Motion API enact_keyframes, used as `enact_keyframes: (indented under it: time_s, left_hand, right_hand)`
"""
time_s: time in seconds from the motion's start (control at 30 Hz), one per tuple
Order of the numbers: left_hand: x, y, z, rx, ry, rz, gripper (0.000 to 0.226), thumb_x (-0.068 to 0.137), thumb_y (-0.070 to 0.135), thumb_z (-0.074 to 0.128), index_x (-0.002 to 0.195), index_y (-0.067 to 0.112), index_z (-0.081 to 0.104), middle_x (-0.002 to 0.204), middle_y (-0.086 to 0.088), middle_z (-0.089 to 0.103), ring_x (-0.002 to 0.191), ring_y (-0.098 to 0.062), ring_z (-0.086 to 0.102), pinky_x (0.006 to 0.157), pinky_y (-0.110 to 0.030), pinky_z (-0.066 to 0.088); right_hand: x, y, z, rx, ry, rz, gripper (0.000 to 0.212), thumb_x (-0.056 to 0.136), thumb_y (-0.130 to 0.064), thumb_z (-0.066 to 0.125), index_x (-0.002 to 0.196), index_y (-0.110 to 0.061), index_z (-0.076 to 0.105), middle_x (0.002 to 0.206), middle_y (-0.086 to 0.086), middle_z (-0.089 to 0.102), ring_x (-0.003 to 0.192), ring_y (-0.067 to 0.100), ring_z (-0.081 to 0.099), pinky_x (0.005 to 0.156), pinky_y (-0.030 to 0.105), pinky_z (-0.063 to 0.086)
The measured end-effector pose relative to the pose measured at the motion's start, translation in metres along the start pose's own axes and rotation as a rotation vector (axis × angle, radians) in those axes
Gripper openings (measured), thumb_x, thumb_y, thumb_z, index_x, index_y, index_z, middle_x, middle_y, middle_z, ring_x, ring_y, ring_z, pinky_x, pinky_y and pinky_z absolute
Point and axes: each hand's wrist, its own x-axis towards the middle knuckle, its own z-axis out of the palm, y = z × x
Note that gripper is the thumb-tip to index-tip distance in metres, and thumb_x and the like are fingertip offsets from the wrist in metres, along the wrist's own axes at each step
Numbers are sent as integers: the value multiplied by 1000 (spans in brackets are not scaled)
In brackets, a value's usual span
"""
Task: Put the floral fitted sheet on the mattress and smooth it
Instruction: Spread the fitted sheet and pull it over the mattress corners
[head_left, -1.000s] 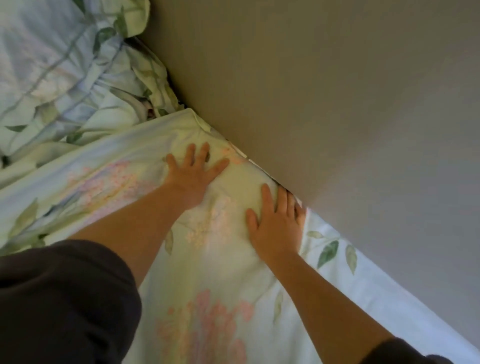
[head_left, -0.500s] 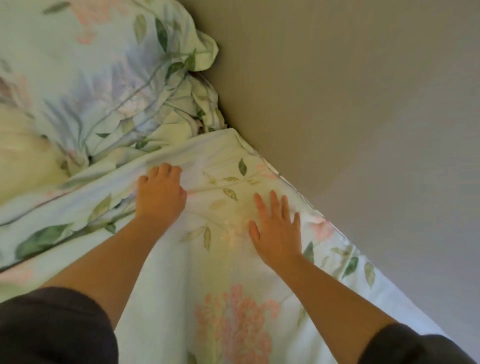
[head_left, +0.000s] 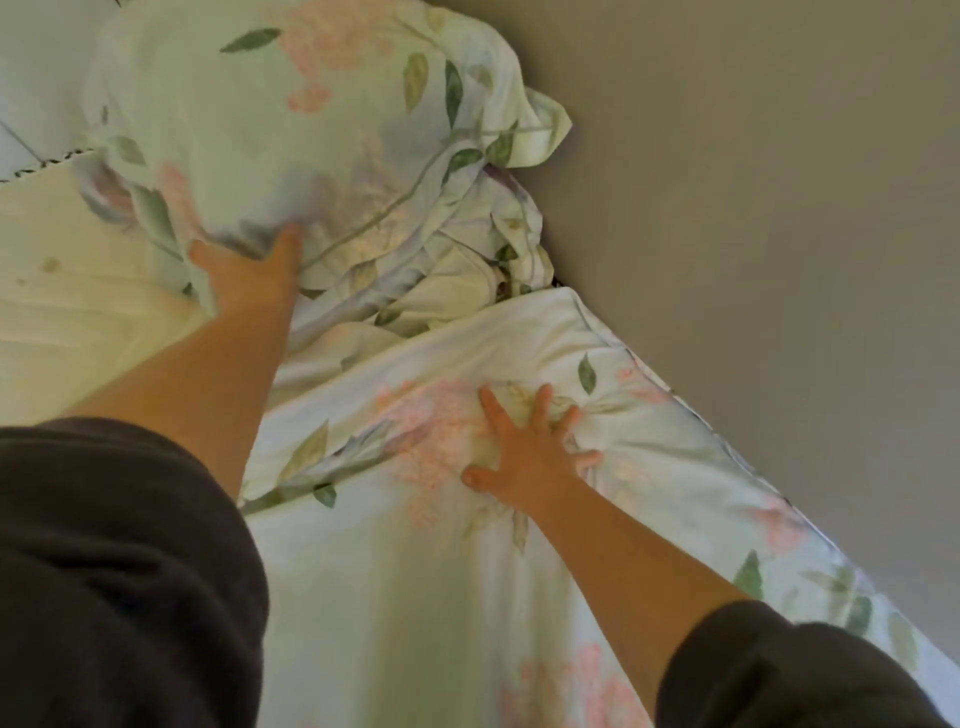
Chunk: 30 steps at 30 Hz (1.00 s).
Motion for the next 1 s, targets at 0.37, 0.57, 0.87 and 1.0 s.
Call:
enact_keyframes:
  time_s: [0.37, 0.57, 0.87, 1.0]
  left_hand:
    - [-58, 70, -62, -23, -145, 425, 41, 99, 18, 41, 140, 14, 43, 133, 5, 48, 114, -6, 40, 92, -16, 31]
    - [-167, 44, -139, 506, -951, 667, 21, 97, 6, 49, 78, 15, 51, 79, 2, 54, 72, -9, 47, 70, -15, 33]
    - [-180, -15, -140, 233, -790, -421, 43, 96, 44, 46, 110, 7, 63, 118, -6, 59, 108, -23, 55, 92, -34, 44]
    - [-159, -4, -118, -616, -402, -675, 76, 81, 67, 54, 139, 19, 45, 133, -5, 51, 116, -27, 52, 105, -50, 39]
  right_hand:
    - [-31, 29, -58, 845, -89, 36, 69, 84, -45, 68, 144, -29, 39, 155, 4, 28, 139, 26, 32, 109, 41, 33]
    - [-83, 25, -111, 1645, -326, 103, 74, 60, -74, 62, 118, -28, 59, 131, 8, 56, 118, 32, 55, 86, 56, 51]
    - [-99, -5, -96, 1586, 130, 375, 94, 72, -35, 79, 148, -17, 26, 140, 8, 47, 121, 28, 50, 101, 43, 46]
    - [-111, 6, -124, 1780, 93, 179, 72, 74, -28, 79, 137, -17, 46, 125, 7, 61, 106, 26, 61, 89, 43, 54]
